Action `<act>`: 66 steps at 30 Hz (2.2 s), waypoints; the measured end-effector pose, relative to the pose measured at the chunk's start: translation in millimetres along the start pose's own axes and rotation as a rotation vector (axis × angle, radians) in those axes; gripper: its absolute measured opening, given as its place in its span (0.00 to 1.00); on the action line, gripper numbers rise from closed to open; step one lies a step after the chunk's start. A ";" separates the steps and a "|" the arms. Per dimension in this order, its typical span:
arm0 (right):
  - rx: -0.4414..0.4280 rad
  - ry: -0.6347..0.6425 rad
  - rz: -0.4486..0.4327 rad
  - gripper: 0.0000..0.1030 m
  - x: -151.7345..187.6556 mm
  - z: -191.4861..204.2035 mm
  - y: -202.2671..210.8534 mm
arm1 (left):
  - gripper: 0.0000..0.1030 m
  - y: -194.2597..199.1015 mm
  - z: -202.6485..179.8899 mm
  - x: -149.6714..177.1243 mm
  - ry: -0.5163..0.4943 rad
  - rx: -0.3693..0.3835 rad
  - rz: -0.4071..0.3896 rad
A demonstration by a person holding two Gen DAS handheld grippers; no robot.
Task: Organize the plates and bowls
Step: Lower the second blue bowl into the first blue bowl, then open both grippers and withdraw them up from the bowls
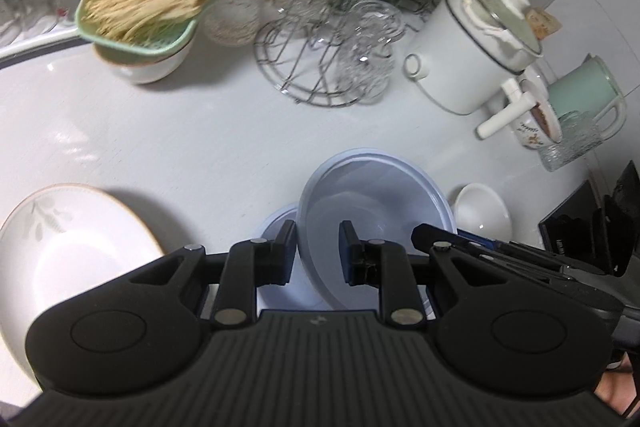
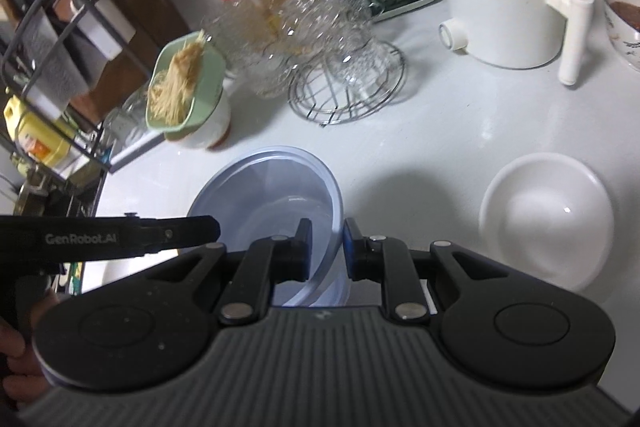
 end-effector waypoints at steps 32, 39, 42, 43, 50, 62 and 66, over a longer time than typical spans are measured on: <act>0.039 0.060 -0.093 0.33 -7.2 15.6 20.2 | 0.44 33.9 -5.2 -18.6 -0.083 -0.021 -0.073; 0.070 0.080 -0.168 0.33 -21.4 15.9 43.8 | 0.44 44.2 -20.9 -31.0 -0.109 0.007 -0.106; 0.088 0.081 -0.194 0.33 -24.3 13.5 52.7 | 0.44 46.1 -29.9 -30.1 -0.138 0.023 -0.110; 0.094 0.080 -0.202 0.33 -24.5 12.4 55.6 | 0.44 46.6 -33.2 -29.4 -0.148 0.029 -0.111; 0.145 0.057 -0.236 0.33 -16.4 0.0 67.9 | 0.44 45.6 -52.3 -21.2 -0.205 0.085 -0.112; 0.319 -0.013 -0.289 0.33 1.6 -35.5 103.0 | 0.44 13.2 -101.5 4.8 -0.299 0.224 -0.024; 0.372 -0.025 -0.296 0.33 13.4 -46.5 115.1 | 0.44 6.7 -114.2 16.6 -0.332 0.256 -0.010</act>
Point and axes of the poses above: each gripper's, at about its wrist camera, not at the fingertips, and y roughly against the way its jaws point, z to its left, x to its underside, the point moved 4 cm from there along -y, roughly the way its jaws point, and after that the axes turned 15 degrees about -z, right-handed, at the moved point
